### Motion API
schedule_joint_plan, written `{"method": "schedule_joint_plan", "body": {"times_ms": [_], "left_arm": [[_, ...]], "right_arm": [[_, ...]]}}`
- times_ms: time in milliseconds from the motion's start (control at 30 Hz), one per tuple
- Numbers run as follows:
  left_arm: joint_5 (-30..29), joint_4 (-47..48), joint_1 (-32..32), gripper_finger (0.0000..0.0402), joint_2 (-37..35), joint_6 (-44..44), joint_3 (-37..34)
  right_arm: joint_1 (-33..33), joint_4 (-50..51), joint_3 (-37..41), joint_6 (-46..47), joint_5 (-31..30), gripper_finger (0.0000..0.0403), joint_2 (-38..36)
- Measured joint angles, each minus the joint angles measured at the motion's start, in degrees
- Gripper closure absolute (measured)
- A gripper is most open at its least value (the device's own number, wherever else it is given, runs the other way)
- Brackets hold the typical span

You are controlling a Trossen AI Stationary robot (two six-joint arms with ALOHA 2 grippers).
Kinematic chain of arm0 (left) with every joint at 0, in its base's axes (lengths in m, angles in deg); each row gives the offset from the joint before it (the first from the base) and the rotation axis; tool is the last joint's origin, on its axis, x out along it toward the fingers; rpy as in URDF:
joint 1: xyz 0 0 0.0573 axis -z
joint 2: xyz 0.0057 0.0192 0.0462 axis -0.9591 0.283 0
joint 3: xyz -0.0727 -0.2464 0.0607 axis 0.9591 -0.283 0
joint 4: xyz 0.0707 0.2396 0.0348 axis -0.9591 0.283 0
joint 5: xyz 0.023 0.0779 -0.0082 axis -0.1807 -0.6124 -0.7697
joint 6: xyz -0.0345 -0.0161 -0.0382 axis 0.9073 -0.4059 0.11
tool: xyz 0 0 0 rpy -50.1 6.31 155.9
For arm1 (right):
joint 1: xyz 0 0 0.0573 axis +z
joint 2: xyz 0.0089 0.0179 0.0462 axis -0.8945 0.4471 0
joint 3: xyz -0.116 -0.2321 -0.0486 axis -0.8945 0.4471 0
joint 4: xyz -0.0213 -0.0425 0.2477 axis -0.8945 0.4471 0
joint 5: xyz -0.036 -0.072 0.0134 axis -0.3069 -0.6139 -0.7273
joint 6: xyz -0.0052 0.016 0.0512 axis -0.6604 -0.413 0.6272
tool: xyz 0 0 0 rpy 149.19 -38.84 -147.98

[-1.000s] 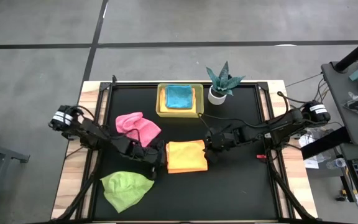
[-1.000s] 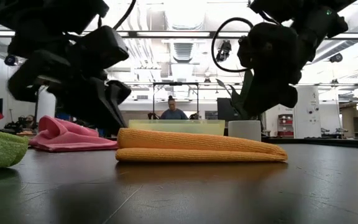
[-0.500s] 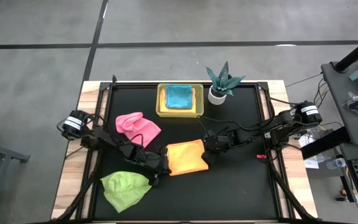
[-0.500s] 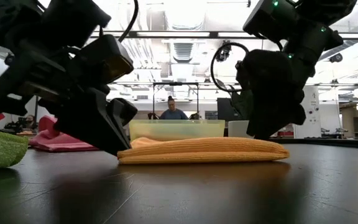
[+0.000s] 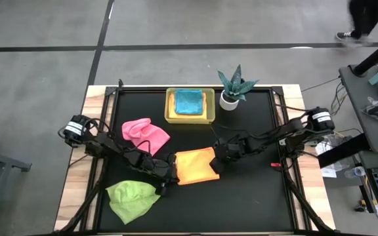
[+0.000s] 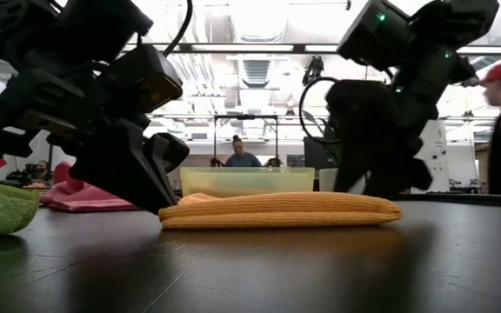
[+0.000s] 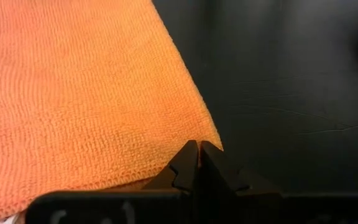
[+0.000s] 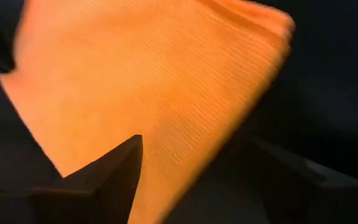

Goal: Fold microfiber towels
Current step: Put the orange microfiber cloth into the yellow bin

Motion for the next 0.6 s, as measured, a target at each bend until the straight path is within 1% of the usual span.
{"method": "schedule_joint_plan", "body": {"times_ms": [167,300,433,600], "left_arm": [[0.13,0.02,-0.15,0.0395,0.02,0.00,-0.02],[0.13,0.02,-0.17,0.0396,0.02,-0.02,-0.02],[0.13,-0.01,-0.20,0.0396,0.02,-0.02,-0.02],[0.13,-0.03,-0.20,0.0396,0.02,-0.02,-0.03]], "right_arm": [[-0.02,-11.73,-0.07,-1.72,0.87,0.0118,4.22],[0.00,-20.48,-0.02,-2.83,1.50,0.0128,7.47],[0.00,-26.63,-0.02,-3.23,1.40,0.0163,10.49],[0.04,-28.78,0.05,-4.84,0.50,0.0230,11.83]]}}
